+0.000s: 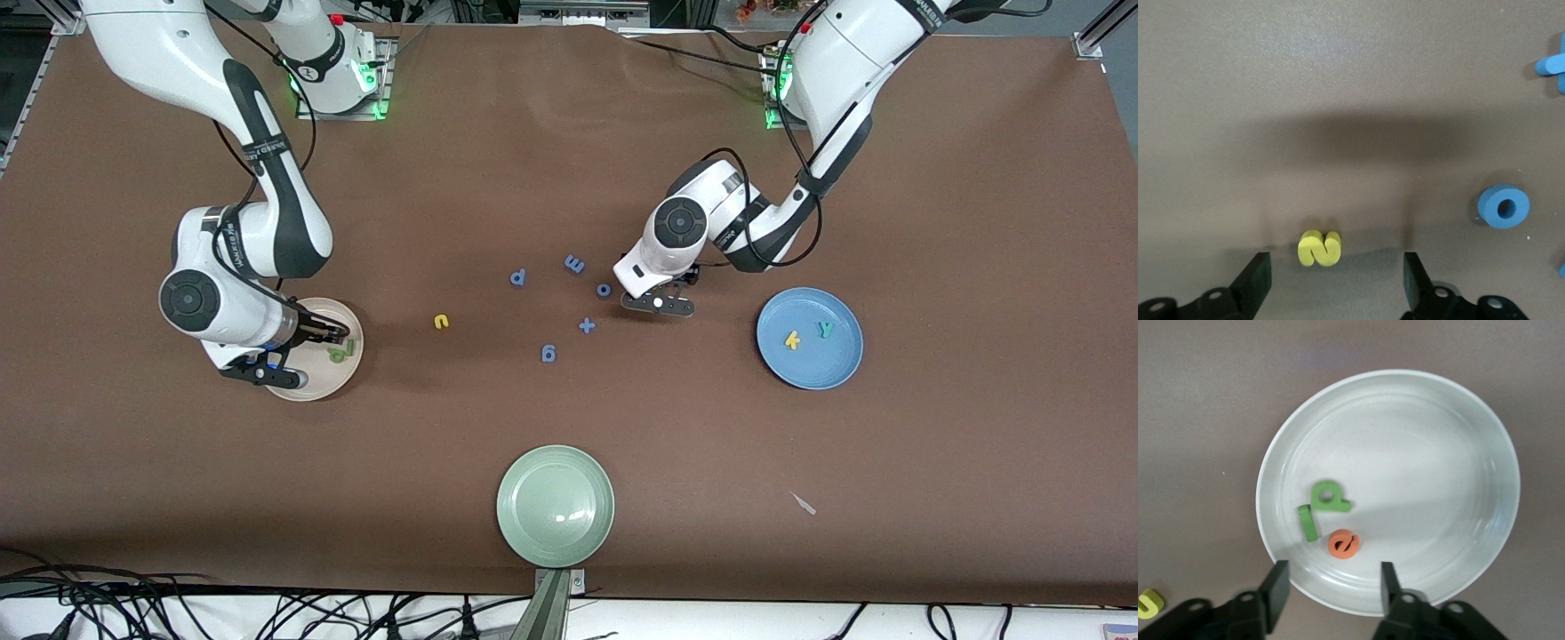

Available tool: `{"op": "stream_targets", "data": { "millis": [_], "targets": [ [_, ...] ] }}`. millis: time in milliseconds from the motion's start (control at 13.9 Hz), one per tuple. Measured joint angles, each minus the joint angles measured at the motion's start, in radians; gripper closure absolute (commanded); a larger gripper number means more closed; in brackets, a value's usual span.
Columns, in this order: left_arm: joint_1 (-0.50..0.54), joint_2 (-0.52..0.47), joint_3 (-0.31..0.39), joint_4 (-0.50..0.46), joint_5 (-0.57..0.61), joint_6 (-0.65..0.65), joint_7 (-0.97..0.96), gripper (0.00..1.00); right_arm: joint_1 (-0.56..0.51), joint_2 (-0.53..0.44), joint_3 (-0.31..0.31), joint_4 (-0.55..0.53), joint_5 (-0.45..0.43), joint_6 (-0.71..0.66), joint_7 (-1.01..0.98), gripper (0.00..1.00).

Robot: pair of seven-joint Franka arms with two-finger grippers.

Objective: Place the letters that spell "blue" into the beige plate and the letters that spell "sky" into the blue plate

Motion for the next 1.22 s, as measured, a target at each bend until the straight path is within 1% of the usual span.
{"op": "stream_targets", "data": {
  "millis": [144,216,288,360,504,576,720,792,936,1008,1080,1224],
  "targets": [
    [0.002,0.005,0.000,0.000,0.000,0.003,0.000,0.57,0.000,0.001,0.023,0.000,0.001,0.005,0.075,0.10],
    [0.003,0.002,0.000,0.001,0.000,0.003,0.000,0.72,0.001,0.001,0.048,0.000,0.001,0.010,0.137,0.10],
    [0.004,-0.001,-0.001,0.002,0.000,0.003,-0.001,0.82,0.003,0.004,0.080,0.000,0.001,0.025,0.210,0.10],
    [0.005,-0.004,0.000,0.002,0.000,0.001,-0.001,0.88,0.006,0.009,0.113,-0.001,0.001,0.045,0.277,0.10],
    [0.010,-0.009,0.001,0.002,0.000,-0.008,-0.003,0.89,0.017,0.029,0.172,-0.001,0.000,0.100,0.411,0.10],
    [0.015,-0.011,0.002,0.003,0.000,-0.015,-0.003,0.89,0.028,0.043,0.191,-0.002,0.000,0.128,0.466,0.10],
    [0.038,-0.024,0.003,0.012,0.002,-0.042,-0.003,0.90,0.059,0.074,0.205,-0.004,0.000,0.172,0.549,0.10],
    [0.054,-0.038,0.003,0.021,0.006,-0.076,0.000,0.91,0.070,0.086,0.206,-0.006,0.000,0.185,0.577,0.11],
    [0.087,-0.082,0.003,0.045,0.012,-0.184,0.035,0.90,0.077,0.099,0.209,-0.008,0.000,0.192,0.607,0.12],
    [0.107,-0.109,0.002,0.052,0.012,-0.230,0.068,0.90,0.077,0.102,0.209,-0.009,0.000,0.192,0.612,0.15],
    [0.132,-0.134,0.003,0.054,0.013,-0.264,0.110,0.90,0.077,0.103,0.209,-0.012,0.000,0.194,0.613,0.20],
    [0.201,-0.162,0.006,0.053,0.034,-0.303,0.222,0.89,0.076,0.105,0.209,-0.030,0.000,0.218,0.615,0.29]
  ]
}}
